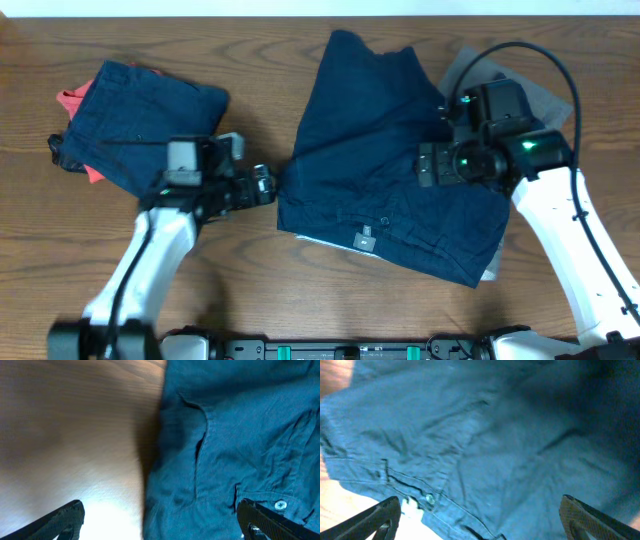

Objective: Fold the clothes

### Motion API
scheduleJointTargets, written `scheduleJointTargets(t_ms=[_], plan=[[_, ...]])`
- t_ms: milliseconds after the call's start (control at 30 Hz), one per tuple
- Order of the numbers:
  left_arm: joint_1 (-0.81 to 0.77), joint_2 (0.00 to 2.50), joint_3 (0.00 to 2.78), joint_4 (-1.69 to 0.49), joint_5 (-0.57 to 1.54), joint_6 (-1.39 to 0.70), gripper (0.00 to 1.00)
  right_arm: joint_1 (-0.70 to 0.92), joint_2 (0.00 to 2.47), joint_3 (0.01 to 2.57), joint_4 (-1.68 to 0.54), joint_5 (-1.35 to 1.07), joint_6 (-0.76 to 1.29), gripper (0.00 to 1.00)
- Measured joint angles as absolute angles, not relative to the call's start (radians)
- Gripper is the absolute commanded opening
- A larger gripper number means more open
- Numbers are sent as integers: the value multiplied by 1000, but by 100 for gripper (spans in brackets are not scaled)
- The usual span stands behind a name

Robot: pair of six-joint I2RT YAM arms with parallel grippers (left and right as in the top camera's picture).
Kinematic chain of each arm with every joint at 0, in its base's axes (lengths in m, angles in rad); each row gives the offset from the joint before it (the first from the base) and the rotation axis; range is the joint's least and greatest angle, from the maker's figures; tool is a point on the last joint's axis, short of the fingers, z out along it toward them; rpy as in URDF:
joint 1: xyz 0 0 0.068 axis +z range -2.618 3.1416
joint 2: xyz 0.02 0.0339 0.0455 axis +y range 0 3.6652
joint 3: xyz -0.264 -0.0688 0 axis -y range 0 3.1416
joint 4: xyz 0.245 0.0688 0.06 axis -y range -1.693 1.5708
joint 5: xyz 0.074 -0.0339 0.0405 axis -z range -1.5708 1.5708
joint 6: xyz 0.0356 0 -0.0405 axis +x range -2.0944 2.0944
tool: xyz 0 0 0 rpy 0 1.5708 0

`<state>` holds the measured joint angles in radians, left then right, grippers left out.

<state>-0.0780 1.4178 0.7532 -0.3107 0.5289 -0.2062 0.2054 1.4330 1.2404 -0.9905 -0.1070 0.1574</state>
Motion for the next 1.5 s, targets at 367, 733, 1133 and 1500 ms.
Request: scheduleJointTargets(t_ms=[367, 733, 1133, 1500], plan=[[-233, 1696, 753, -102, 574, -210, 6, 106, 1433, 1240, -1112, 23, 240, 99], [-110, 1362, 785, -168, 622, -231, 6, -106, 1438, 1178, -1019, 83, 298, 95], [-34, 1210, 807, -202, 550, -263, 6, -233, 1474, 884, -636, -194, 232, 83], [-34, 1212, 807, -201, 542, -263, 6, -195, 1480, 619, -162, -339, 237, 75]])
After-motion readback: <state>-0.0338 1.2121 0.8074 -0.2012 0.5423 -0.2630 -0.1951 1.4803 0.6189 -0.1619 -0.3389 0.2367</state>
